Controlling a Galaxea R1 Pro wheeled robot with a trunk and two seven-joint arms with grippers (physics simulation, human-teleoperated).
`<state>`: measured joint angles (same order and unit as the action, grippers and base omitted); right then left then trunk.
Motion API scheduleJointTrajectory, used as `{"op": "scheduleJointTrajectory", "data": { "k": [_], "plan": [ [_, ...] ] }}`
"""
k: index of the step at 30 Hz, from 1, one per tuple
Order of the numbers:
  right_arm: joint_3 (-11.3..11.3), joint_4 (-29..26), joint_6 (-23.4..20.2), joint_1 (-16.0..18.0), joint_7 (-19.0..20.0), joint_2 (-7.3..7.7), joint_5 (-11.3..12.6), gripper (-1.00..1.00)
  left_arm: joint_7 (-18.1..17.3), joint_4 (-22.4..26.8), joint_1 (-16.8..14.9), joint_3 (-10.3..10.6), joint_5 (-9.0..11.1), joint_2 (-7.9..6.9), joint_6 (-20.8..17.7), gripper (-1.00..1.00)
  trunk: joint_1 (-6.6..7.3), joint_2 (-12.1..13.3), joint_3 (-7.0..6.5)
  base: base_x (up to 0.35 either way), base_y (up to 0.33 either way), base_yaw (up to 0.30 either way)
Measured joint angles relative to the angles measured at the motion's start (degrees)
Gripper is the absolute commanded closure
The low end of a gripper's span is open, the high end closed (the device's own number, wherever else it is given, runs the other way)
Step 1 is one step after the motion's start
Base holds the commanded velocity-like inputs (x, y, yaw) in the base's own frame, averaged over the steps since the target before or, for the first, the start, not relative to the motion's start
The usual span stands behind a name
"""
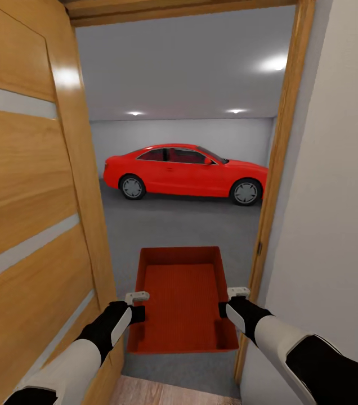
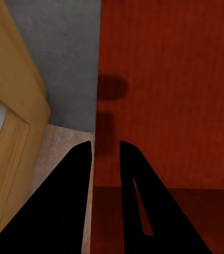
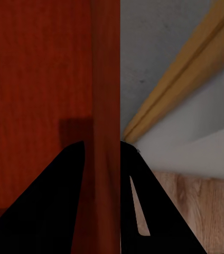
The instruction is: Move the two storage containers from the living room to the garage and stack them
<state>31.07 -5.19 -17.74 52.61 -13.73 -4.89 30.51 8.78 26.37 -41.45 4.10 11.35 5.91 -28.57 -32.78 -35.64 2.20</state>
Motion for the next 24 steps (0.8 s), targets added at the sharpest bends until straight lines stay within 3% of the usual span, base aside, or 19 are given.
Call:
{"op": "scheduleJointTrajectory", "data": {
  "k": [8,14,24],
  "plan": [
    [-0.01,0.00,0.00,0.00,0.00,0.00,-0.01,1.00,0.00,0.00,0.00,0.01,0.00,0.00,0.00,1.00,0.00,0.00,0.00,0.000,0.000,-0.184],
    [0.01,0.02,0.01,0.00,0.01,-0.01,0.02,1.00,0.00,0.03,0.01,0.01,-0.01,-0.01,-0.04,1.00,0.00,0.00,0.00,0.014,0.011,-0.048],
    [0.29,0.07,-0.02,-0.02,0.03,0.00,0.50,1.00,-0.05,0.07,-0.01,-0.10,-0.23,0.01,-0.28,1.00,0.02,-0.01,0.00,0.188,0.198,-0.001]
  ]
}}
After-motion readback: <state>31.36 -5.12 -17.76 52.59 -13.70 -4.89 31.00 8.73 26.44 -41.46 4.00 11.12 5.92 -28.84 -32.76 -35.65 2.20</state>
